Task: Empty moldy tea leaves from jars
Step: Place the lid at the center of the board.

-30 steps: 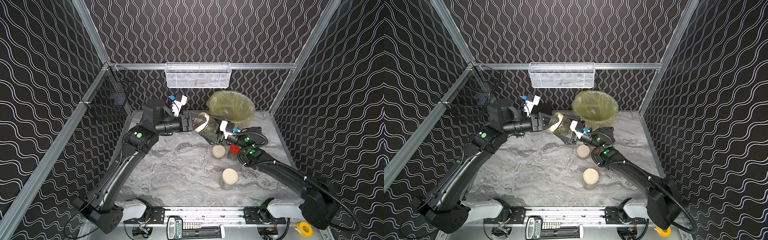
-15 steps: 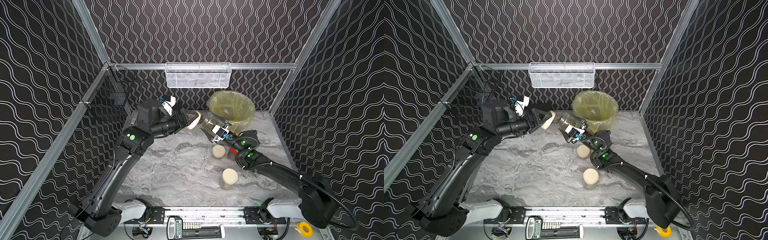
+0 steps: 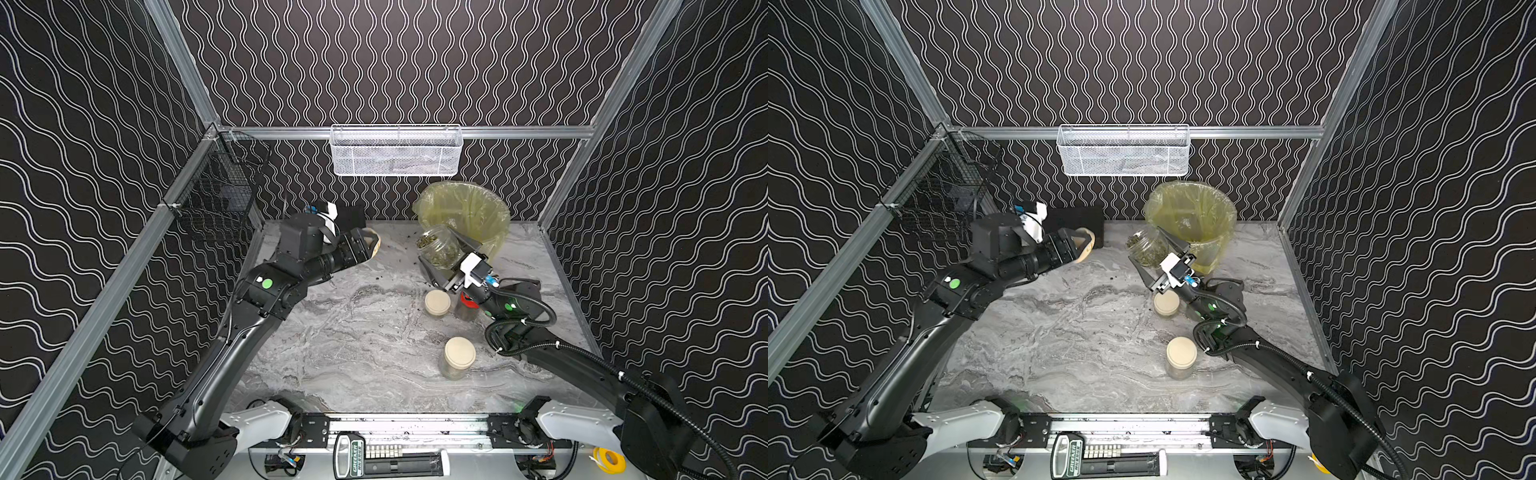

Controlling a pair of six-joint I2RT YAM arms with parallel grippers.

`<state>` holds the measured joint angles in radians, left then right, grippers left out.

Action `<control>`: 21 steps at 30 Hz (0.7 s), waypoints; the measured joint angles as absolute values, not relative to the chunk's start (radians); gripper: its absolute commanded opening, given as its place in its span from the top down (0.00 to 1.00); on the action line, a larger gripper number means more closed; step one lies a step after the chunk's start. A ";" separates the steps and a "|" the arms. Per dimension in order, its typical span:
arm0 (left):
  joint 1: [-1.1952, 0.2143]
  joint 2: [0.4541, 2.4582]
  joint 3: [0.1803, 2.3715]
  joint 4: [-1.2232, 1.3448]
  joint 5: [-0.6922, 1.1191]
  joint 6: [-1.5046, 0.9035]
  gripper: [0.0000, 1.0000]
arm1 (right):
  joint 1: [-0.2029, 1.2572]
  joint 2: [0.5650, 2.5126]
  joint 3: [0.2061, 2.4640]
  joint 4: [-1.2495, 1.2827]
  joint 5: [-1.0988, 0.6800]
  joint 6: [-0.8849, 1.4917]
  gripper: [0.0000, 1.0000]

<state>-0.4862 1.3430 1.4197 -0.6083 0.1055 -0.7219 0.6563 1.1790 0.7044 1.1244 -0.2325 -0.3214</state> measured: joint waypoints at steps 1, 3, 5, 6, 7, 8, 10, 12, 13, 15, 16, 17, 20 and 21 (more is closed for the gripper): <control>-0.486 1.342 1.385 -0.601 0.105 -0.698 0.50 | 0.656 1.171 0.696 1.150 -0.226 -0.291 0.80; -0.487 1.339 1.320 -0.574 0.106 -0.655 0.51 | 0.656 1.155 0.682 1.199 -0.213 -0.242 0.80; -0.487 1.338 1.254 -0.548 0.110 -0.615 0.52 | 0.656 1.134 0.668 1.242 -0.192 -0.206 0.80; -0.487 1.340 1.215 -0.538 0.109 -0.595 0.53 | 0.656 1.122 0.661 1.261 -0.179 -0.189 0.80; -0.487 1.346 1.183 -0.532 0.108 -0.585 0.53 | 0.656 1.110 0.655 1.279 -0.167 -0.177 0.80; -0.487 1.354 1.155 -0.529 0.100 -0.573 0.53 | 0.656 1.101 0.651 1.295 -0.158 -0.167 0.80; -0.491 1.377 1.082 -0.513 0.078 -0.566 0.53 | 0.656 1.080 0.644 1.322 -0.134 -0.155 0.80; -0.496 1.406 1.019 -0.499 0.054 -0.558 0.53 | 0.654 1.067 0.641 1.338 -0.117 -0.147 0.79; -0.503 1.423 0.991 -0.486 0.041 -0.550 0.53 | 0.654 1.061 0.641 1.341 -0.110 -0.147 0.80; -0.519 1.463 0.957 -0.471 0.030 -0.546 0.53 | 0.654 1.051 0.641 1.341 -0.102 -0.146 0.80; -0.530 1.489 0.947 -0.463 0.015 -0.544 0.53 | 0.654 1.046 0.641 1.341 -0.097 -0.147 0.79; -0.539 1.512 0.943 -0.457 -0.001 -0.543 0.53 | 0.654 1.043 0.641 1.341 -0.094 -0.147 0.80; -0.562 1.580 0.933 -0.427 -0.051 -0.543 0.52 | 0.653 1.032 0.642 1.336 -0.091 -0.147 0.80; -0.567 1.601 0.926 -0.413 -0.064 -0.543 0.52 | 0.653 1.030 0.642 1.334 -0.091 -0.148 0.80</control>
